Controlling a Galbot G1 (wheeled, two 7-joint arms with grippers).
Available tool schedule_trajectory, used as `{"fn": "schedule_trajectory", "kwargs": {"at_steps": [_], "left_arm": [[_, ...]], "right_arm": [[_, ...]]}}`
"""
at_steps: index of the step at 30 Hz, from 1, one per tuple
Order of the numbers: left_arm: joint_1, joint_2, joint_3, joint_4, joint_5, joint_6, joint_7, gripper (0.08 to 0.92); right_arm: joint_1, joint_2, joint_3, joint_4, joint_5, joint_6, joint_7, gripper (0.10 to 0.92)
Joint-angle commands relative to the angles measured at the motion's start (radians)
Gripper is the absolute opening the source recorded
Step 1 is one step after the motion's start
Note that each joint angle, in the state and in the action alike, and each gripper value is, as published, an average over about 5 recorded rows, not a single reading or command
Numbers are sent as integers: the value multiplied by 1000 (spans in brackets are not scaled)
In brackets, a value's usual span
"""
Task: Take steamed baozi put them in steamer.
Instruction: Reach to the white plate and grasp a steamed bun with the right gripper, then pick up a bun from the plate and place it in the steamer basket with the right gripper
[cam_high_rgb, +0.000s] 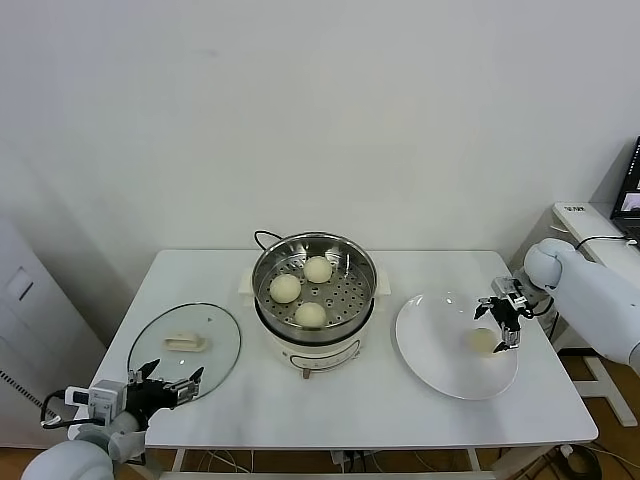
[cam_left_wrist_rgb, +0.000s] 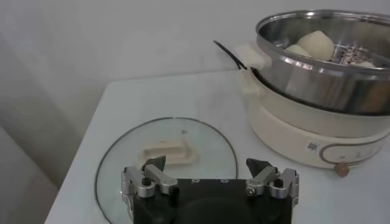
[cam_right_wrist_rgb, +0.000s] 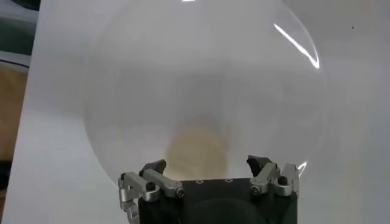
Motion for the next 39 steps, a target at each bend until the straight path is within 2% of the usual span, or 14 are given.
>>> {"fn": "schedule_trajectory", "kwargs": {"at_steps": [1, 9, 17, 22, 26, 31, 36, 39], "left_arm": [[0, 1, 0, 0, 1, 0, 1, 823], [4, 5, -2, -17, -3, 6, 1, 823], [5, 8, -3, -17, -3, 9, -1, 823], [6, 9, -4, -18, -3, 11, -2, 823], [7, 9, -7, -15, -3, 11, -2, 823], [7, 6, -9, -11, -3, 12, -4, 823], [9, 5, -14, -6, -3, 11, -4, 823], [10, 6, -14, -1, -3, 9, -2, 823]], "right_arm": [[-43, 36, 67, -54, -71, 13, 4, 804], [-53, 52, 91, -78, -90, 12, -13, 688], [-46, 50, 84, -61, -75, 6, -20, 497], [8, 22, 3, -12, -8, -14, -27, 446], [110, -26, -139, 63, 113, -56, -39, 442], [386, -64, -435, 166, 340, -160, -50, 441], [645, -36, -717, 273, 599, -303, -53, 441], [757, 4, -805, 331, 698, -379, -45, 442]]}}
